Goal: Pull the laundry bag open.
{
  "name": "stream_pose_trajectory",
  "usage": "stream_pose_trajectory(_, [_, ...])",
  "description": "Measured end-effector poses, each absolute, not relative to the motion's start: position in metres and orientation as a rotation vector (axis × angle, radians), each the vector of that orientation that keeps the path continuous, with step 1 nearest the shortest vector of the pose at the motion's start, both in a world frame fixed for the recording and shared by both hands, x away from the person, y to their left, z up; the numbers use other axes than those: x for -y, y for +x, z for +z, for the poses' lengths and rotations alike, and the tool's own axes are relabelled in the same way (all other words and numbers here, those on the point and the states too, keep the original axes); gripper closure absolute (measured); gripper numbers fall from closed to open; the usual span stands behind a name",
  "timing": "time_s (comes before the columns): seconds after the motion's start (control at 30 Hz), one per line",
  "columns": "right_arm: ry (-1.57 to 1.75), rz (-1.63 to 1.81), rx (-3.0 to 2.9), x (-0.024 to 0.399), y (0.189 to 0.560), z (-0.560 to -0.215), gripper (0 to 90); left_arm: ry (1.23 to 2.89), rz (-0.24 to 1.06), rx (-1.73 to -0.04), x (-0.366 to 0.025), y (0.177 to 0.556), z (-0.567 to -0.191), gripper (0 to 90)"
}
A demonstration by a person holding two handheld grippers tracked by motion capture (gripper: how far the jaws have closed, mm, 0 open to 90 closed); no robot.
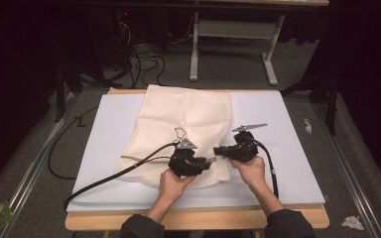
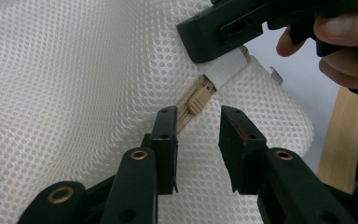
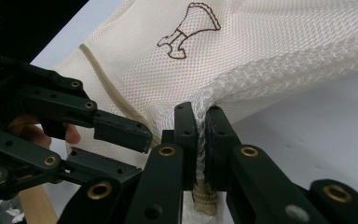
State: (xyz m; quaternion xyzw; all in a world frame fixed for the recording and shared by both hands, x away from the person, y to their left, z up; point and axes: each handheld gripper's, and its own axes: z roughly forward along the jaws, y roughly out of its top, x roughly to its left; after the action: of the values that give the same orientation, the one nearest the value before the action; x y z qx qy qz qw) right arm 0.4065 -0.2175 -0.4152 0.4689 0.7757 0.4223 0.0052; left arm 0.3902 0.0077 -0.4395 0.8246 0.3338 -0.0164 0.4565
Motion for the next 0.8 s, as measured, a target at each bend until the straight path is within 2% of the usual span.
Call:
stream_pose_trajectory(0.47, [1.445,1.336,-2.445,0.2082,0.4057,-0.4148,86.7,2.024,-0.048,-0.801,0.0015,0.3911,-0.4378,69.8])
stream_pose_trajectory(0.8, [1.437,1.333,-2.45,0.208,0.4055,-0.4154,86.6,2.026,-0.047,-0.809,0.0024,0.3921,-0.4388,85.0])
